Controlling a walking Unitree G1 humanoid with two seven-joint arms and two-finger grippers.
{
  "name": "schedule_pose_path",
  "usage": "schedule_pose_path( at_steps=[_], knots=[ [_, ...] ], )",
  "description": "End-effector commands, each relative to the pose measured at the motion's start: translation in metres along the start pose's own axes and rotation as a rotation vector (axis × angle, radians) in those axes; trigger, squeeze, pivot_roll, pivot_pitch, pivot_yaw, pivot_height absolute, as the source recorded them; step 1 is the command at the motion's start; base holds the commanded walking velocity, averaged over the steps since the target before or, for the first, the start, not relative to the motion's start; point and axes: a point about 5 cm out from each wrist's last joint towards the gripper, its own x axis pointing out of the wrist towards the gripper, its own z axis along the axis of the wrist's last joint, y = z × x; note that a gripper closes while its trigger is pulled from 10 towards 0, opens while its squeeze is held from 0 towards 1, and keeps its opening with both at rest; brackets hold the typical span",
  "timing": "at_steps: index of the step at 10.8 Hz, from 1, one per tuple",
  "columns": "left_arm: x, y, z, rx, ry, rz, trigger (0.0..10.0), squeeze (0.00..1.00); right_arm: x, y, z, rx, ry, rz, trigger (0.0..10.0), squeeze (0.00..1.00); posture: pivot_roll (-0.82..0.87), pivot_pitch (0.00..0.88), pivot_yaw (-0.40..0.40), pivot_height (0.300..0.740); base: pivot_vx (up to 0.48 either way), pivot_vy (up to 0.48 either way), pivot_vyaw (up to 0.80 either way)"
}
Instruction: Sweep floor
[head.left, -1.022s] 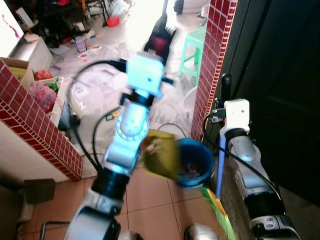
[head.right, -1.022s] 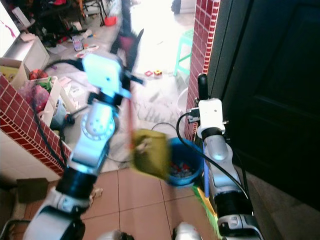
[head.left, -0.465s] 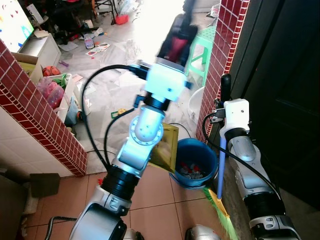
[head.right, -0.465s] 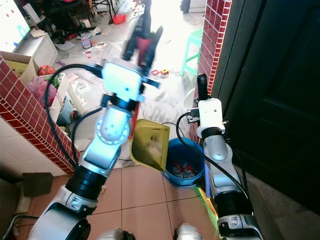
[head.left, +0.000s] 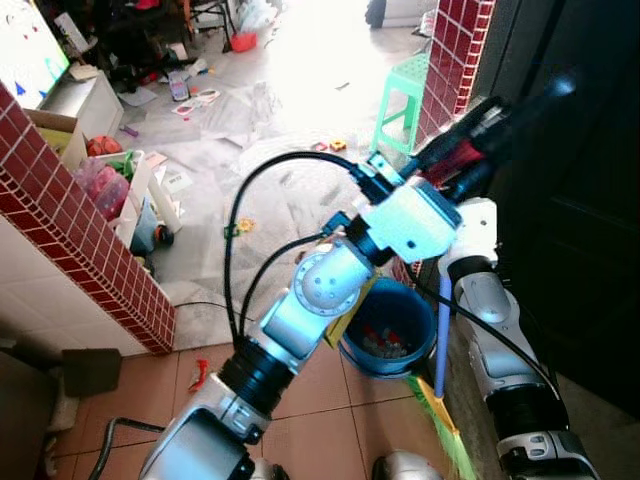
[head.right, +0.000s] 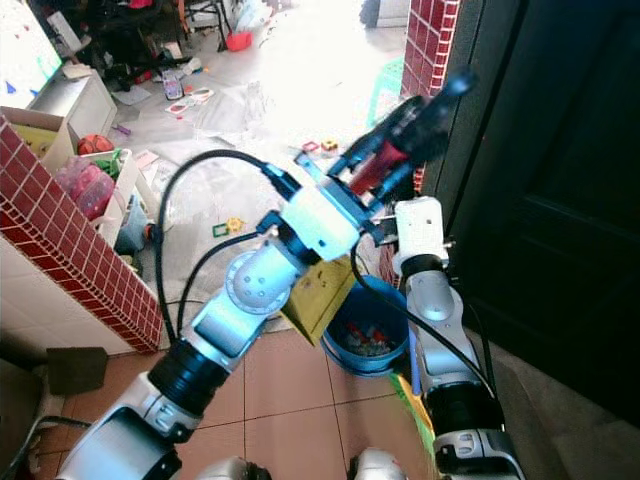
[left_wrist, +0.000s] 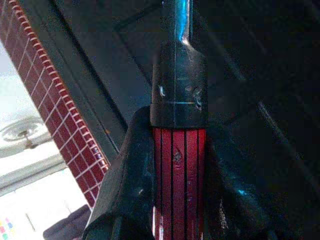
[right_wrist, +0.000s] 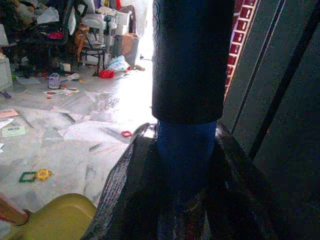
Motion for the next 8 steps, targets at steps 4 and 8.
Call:
schedule_pose_path(
  at_steps=[4, 8],
  knots=[
    [-0.019, 0.133, 0.017, 0.23, 0.032, 0.551, 10.0, 0.0, 0.003, 0.003, 0.012, -0.002, -0.07, 0.014, 10.0, 0.0, -0.16, 0.0, 0.094, 0.74, 0.0, 0.0, 0.0],
    [-0.084, 0.154, -0.022, 0.334, 0.354, 0.64, 10.0, 0.0, 0.006, 0.013, 0.012, 0.022, -0.069, 0.058, 10.0, 0.0, -0.15, 0.0, 0.087, 0.74, 0.0, 0.0, 0.0]
  ],
)
